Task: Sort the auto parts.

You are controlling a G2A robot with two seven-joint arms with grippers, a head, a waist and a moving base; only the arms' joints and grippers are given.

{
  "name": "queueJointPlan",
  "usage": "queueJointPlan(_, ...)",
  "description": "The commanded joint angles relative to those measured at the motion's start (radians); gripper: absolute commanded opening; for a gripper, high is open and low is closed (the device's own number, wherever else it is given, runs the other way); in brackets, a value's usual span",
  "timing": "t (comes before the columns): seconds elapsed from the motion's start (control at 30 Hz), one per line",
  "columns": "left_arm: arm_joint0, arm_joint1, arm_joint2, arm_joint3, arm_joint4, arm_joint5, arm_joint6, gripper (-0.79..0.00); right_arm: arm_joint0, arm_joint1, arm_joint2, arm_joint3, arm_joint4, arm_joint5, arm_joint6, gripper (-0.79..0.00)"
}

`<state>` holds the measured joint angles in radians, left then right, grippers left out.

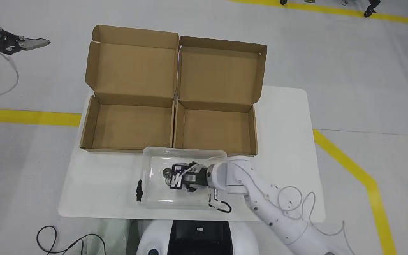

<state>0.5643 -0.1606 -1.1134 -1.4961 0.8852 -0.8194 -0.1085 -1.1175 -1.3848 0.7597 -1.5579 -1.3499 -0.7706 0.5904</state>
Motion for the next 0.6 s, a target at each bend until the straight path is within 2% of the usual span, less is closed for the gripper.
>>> queueJointPlan(0.0,0.0,0.0,0.0,0.0,0.0,0.0,0.0,0.0,-0.011,0.006,0.017,-0.004,-0.002,-0.006,-0.072,-0.785)
queueJointPlan(0.27,0.0,0.0,0.0,0.0,0.0,0.0,0.0,0.0,-0.044,0.021,0.064,0.001,0.008,-0.006,-0.317,-0.785)
queueJointPlan(0.57,0.0,0.0,0.0,0.0,0.0,0.0,0.0,0.0,-0.013,0.019,0.104,-0.005,0.075,-0.003,-0.575,-0.785)
